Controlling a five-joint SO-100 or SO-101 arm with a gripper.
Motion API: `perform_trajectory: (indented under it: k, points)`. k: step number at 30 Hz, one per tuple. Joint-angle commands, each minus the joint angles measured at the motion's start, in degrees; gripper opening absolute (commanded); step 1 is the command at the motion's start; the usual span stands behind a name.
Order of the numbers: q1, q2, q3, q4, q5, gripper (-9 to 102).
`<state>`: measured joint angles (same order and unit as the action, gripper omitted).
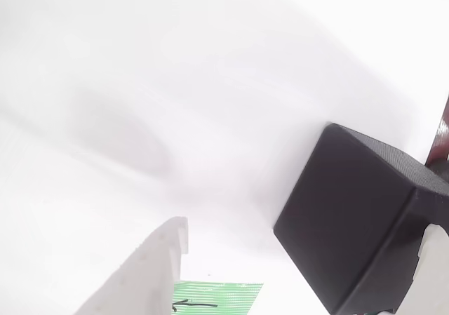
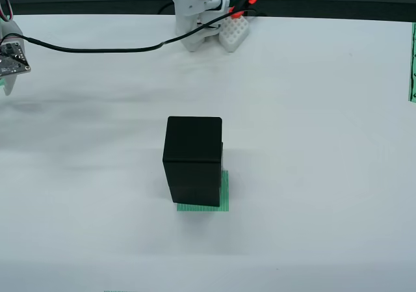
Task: Stack 3 Blocks on the chosen place.
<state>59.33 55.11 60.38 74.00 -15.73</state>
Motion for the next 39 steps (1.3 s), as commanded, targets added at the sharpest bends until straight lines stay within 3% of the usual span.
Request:
perform_trajectory:
  k: [1, 14, 25, 39]
  points:
    - [-2.5, 2.2, 3.6, 2.6, -1.2, 41]
    - [-19.7, 21.1, 13.8, 7.0, -0.4, 41]
    - [-21.7, 24.6, 6.6, 2.2, -2.3, 41]
    - [-17.8, 13.4, 4.5, -8.2, -28.2, 41]
